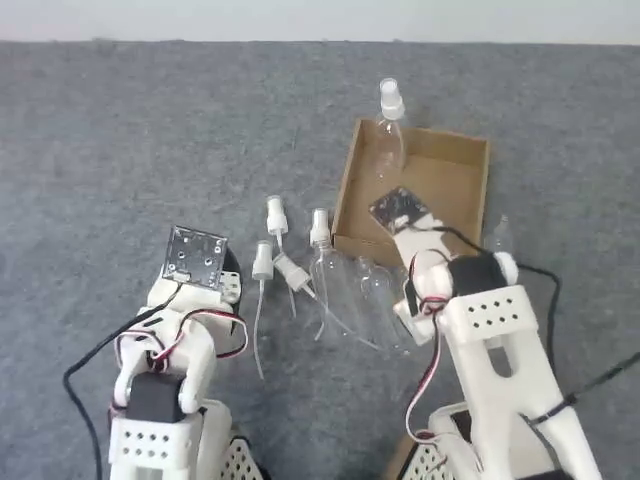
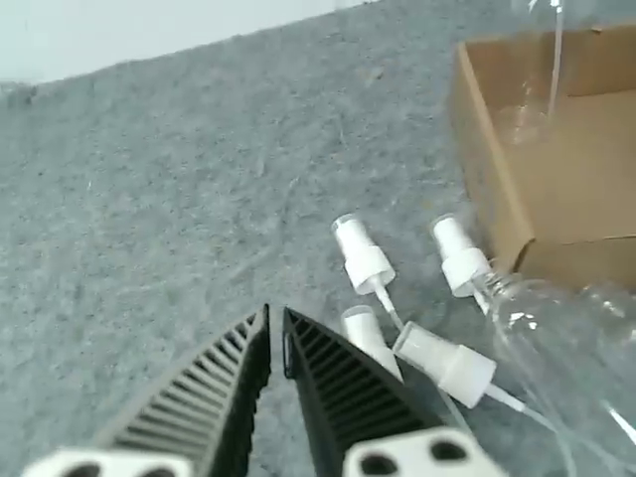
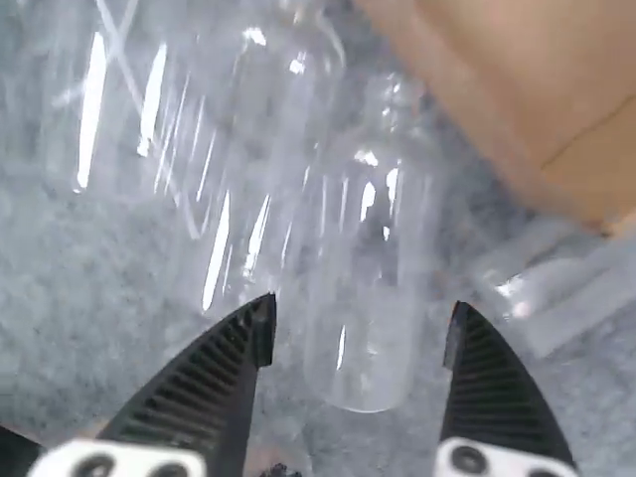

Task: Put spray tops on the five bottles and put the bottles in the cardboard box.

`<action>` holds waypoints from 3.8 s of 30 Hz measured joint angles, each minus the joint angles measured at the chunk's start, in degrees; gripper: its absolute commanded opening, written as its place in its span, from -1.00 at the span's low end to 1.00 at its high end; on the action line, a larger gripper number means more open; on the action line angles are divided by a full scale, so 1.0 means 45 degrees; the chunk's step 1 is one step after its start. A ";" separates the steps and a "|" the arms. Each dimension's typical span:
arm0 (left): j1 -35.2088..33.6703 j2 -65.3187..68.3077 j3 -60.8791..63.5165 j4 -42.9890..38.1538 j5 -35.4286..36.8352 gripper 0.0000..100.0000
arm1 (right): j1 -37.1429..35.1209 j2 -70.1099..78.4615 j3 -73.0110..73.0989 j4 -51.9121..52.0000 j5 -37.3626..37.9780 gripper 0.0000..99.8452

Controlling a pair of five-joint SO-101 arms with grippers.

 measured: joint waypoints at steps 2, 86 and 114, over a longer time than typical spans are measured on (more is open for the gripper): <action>-0.0098 0.0000 0.0000 0.0000 0.0000 -0.97 | 0.0039 -0.0020 0.0684 -0.0391 0.0000 -0.55; -0.0078 2.1275 -1.1350 0.0156 -0.0430 -0.70 | 1.2698 0.8361 -0.4044 -0.4591 0.4864 -0.80; -0.0078 1.9145 -1.1350 0.1035 0.0176 -0.70 | 0.5587 -0.0938 0.1895 -0.0996 0.4044 -0.84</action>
